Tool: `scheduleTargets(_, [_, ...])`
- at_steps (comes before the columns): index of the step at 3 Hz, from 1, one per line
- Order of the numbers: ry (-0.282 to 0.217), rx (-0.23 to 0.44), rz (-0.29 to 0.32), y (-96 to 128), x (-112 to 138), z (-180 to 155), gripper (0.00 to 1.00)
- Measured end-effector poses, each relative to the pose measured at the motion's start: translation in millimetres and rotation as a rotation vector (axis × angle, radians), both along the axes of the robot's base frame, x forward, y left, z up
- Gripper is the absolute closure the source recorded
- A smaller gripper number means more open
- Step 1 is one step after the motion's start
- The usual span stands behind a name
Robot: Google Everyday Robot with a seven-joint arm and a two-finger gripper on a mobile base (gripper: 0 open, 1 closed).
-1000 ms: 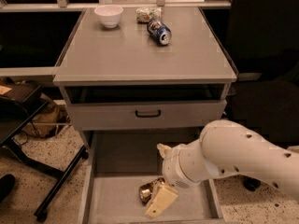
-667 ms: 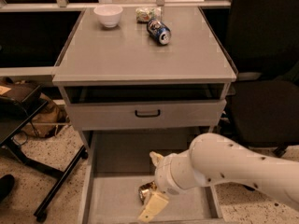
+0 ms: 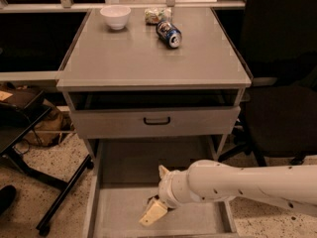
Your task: Pick orange can from middle drawer and place on counter
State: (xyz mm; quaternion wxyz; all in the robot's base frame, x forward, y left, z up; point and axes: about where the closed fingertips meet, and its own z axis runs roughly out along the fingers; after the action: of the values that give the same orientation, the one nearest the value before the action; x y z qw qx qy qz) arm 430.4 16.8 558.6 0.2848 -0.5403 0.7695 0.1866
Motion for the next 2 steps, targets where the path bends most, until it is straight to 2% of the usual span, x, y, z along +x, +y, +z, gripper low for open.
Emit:
scheduleTargets(1, [-0.061,0.009,-0.045,-0.1,19.6,4.0,0.00])
scheduleTargets(2, [-0.055,0.012,-0.042,0.1,21.5,-1.8,0.00])
